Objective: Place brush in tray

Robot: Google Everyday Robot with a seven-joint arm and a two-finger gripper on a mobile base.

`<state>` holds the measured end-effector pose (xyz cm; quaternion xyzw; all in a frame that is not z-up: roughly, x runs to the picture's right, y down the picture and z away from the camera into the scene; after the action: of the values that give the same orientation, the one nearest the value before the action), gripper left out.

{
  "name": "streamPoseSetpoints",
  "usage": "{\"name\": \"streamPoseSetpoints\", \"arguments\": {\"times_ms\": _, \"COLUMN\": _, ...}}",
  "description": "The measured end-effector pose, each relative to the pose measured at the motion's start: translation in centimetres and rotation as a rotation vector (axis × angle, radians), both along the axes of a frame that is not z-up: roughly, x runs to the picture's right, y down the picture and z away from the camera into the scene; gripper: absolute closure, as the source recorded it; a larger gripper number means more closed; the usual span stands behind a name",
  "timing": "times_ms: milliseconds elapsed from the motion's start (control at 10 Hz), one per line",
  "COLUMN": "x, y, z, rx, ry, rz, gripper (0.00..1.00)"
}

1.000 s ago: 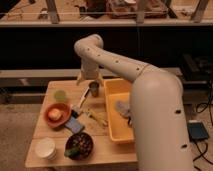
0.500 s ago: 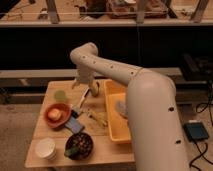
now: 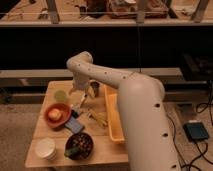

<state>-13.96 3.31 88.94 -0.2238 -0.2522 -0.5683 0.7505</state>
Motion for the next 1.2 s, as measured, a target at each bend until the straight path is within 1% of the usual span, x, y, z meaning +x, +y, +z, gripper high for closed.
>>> {"name": "streamPoseSetpoints", "arguments": {"times_ms": 100, "x": -0.4, "y": 0.5, "z": 1.1, "rx": -0.012, "ry": 0.005, "rz": 0.009, "gripper": 0.2}}
{"name": "streamPoseSetpoints", "arguments": {"times_ms": 200, "x": -0.8, "y": 0.7, "z": 1.7, "rx": -0.02, "ry": 0.007, "rz": 0.019, "gripper": 0.2}}
{"name": "streamPoseSetpoints", "arguments": {"times_ms": 300, "x": -0.9, "y": 0.9, "z": 2.5, "rx": -0.03, "ry": 0.016, "rz": 0.031, "gripper": 0.2}}
{"name": "streamPoseSetpoints", "arguments": {"times_ms": 500, "x": -0.8, "y": 1.9, "z": 4.4, "rx": -0.053, "ry": 0.043, "rz": 0.051, "gripper": 0.2}}
{"name": "streamPoseSetpoints", "arguments": {"times_ms": 700, "x": -1.7, "y": 2.8, "z": 5.3, "rx": -0.065, "ry": 0.047, "rz": 0.055, "gripper": 0.2}}
{"name": "streamPoseSetpoints", "arguments": {"times_ms": 800, "x": -1.8, "y": 3.0, "z": 5.6, "rx": -0.065, "ry": 0.048, "rz": 0.054, "gripper": 0.2}}
{"name": "streamPoseSetpoints", "arguments": {"times_ms": 900, "x": -1.9, "y": 3.3, "z": 5.8, "rx": -0.065, "ry": 0.048, "rz": 0.052, "gripper": 0.23}}
{"name": "streamPoseSetpoints", "arguments": {"times_ms": 1100, "x": -2.3, "y": 3.8, "z": 6.0, "rx": -0.064, "ry": 0.043, "rz": 0.047, "gripper": 0.42}}
{"name": "streamPoseSetpoints", "arguments": {"times_ms": 1200, "x": -2.4, "y": 3.9, "z": 6.1, "rx": -0.064, "ry": 0.04, "rz": 0.046, "gripper": 0.5}}
